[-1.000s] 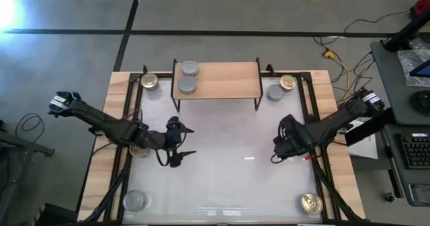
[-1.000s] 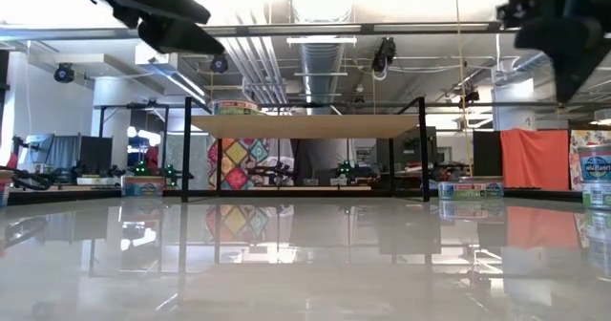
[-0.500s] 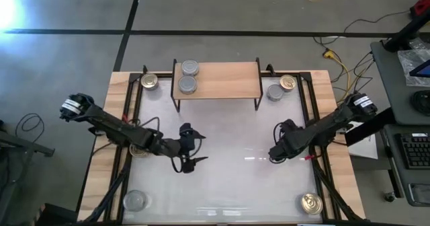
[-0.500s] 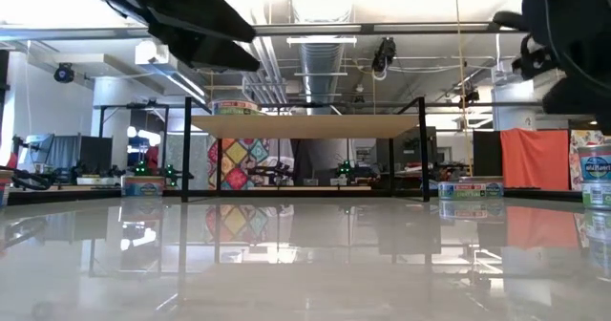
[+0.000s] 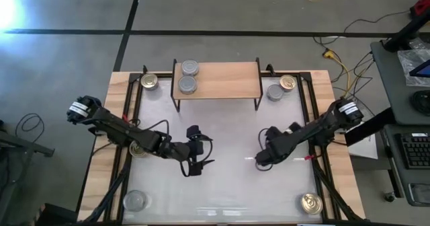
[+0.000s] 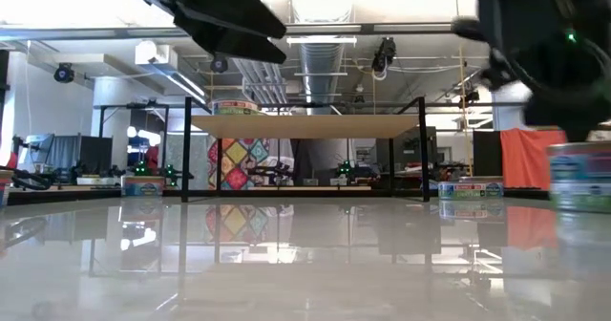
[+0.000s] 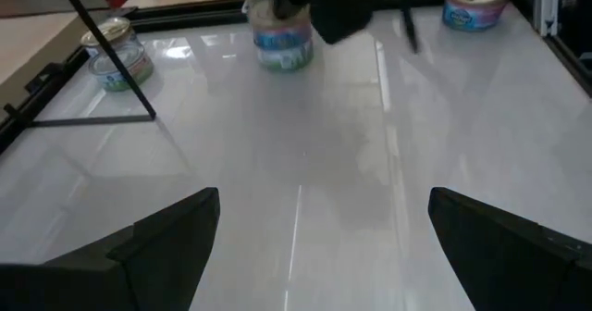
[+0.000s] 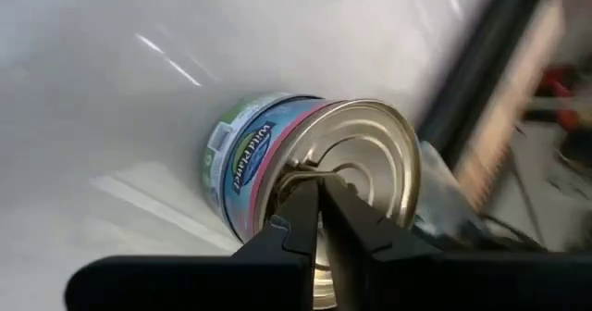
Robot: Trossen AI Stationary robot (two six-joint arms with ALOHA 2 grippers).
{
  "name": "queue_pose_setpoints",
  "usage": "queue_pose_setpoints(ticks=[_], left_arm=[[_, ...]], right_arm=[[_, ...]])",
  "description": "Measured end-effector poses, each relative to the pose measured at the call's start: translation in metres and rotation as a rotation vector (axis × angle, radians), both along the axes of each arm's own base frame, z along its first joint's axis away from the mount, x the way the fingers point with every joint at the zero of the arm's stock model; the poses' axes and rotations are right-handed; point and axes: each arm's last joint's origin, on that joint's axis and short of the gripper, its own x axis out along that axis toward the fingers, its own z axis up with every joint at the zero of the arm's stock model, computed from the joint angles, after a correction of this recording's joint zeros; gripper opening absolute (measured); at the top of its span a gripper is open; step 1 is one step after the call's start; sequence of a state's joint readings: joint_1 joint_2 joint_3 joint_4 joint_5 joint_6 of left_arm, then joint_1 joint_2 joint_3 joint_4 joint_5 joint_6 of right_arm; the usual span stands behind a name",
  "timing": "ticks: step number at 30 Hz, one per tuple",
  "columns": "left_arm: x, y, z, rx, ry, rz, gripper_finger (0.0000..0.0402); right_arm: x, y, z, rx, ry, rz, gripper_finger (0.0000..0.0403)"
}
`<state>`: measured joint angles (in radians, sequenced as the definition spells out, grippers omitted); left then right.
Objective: Stack canned seafood by type on shelf
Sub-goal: Remove the blue tuna can from the green tuna can
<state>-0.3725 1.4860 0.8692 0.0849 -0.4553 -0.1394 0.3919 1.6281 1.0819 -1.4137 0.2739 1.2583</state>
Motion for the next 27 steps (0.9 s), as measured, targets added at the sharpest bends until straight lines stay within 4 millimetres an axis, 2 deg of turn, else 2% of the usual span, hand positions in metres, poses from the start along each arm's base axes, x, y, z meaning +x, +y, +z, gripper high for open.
queue_pose_setpoints(ticks=[4, 7, 11, 15, 18, 23, 27], left_arm=[[-0.001, 0.001, -0.002, 0.007, 0.005, 0.011, 0.0372], [-0.002, 0.002, -0.004, 0.012, 0.007, 0.035, 0.0372], [-0.004, 0.002, -0.009, 0.006, 0.021, 0.042, 0.0372], [-0.006, 0.002, -0.012, 0.002, 0.025, 0.042, 0.0372], [-0.007, 0.002, -0.015, -0.005, 0.01, 0.041, 0.0372], [-0.012, 0.004, -0.026, -0.022, -0.043, 0.037, 0.0372], [-0.015, 0.006, -0.032, -0.044, -0.087, 0.039, 0.0372]], right_arm=[[0.029, 0.013, 0.019, 0.033, -0.172, 0.17, 0.0013], [0.047, 0.026, 0.031, 0.061, -0.306, 0.362, 0.0013], [0.056, 0.044, 0.048, 0.056, -0.408, 0.541, 0.0013], [0.042, 0.054, 0.055, 0.0, -0.398, 0.576, 0.0013], [0.023, 0.05, 0.051, -0.042, -0.33, 0.505, 0.0013], [-0.009, 0.032, 0.033, -0.155, -0.198, 0.329, 0.0013], [-0.022, 0.017, 0.011, -0.142, -0.17, 0.259, 0.0013]])
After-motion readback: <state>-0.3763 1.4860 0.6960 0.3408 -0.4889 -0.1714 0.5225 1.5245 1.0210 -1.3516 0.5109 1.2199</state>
